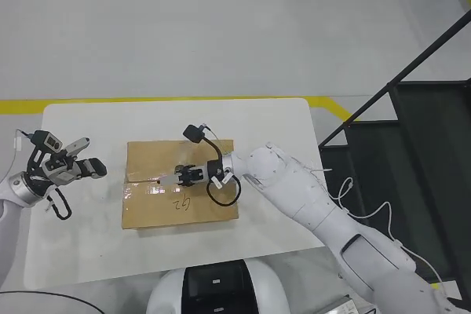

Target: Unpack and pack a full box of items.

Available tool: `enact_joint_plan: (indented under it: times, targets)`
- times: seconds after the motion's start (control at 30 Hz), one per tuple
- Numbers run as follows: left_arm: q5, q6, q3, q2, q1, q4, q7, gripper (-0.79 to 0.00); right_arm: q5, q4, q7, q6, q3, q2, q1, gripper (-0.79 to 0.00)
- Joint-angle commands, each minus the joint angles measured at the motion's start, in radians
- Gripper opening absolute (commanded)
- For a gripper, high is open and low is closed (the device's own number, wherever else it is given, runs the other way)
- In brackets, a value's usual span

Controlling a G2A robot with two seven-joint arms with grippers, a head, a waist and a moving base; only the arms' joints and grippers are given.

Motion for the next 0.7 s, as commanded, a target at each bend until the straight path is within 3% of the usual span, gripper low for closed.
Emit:
enact_joint_plan:
  times: [0.0,0.67]
  targets:
    - [-0.002,0.001,-0.003,0.0,0.003,-0.003,0.001,0.0,0.005,0.017,-0.002,-0.004,-0.016,-0.011,0.02,0.0]
    - [-0.001,-0.003,-0.011,-0.004,0.004,-0.004,-0.014,0.0,-0.003,0.084,-0.037,-0.018,-0.114,-0.092,0.131,0.0]
